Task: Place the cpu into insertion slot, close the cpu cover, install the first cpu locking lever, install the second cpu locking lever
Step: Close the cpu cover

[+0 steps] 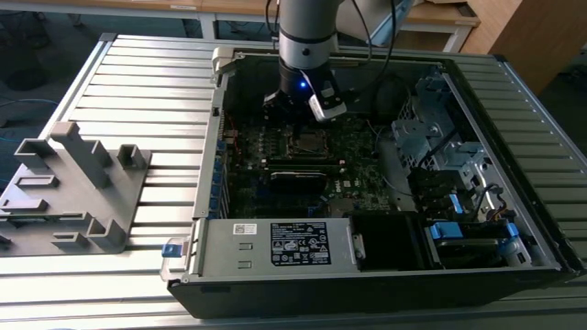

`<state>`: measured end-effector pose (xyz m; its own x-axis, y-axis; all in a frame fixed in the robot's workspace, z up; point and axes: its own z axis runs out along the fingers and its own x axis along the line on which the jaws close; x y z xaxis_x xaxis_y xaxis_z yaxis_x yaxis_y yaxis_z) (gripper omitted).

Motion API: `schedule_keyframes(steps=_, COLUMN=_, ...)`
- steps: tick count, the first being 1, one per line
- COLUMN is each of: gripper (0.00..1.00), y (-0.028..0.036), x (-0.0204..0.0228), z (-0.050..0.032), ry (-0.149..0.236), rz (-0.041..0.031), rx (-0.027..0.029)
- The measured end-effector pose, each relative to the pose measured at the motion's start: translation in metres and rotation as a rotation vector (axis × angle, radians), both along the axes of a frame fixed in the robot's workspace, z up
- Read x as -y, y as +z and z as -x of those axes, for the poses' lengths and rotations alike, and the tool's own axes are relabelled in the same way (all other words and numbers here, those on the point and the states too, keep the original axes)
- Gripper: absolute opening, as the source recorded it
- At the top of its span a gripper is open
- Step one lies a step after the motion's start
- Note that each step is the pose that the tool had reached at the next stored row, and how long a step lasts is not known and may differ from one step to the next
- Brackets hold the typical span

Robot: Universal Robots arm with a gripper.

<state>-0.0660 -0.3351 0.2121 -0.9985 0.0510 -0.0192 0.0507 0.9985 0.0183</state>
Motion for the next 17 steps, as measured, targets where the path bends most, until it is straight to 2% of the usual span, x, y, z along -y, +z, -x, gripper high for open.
schedule_keyframes(steps=3, gripper=0.10, y=-0.0023, x=0.0001, z=0.0004, ry=0.005, rz=0.0002, rx=0.0000)
schedule_keyframes(steps=17, gripper=0.10, y=-0.0057, x=0.0008, z=0.0045, ry=0.015, rz=0.0042, rx=0.0001)
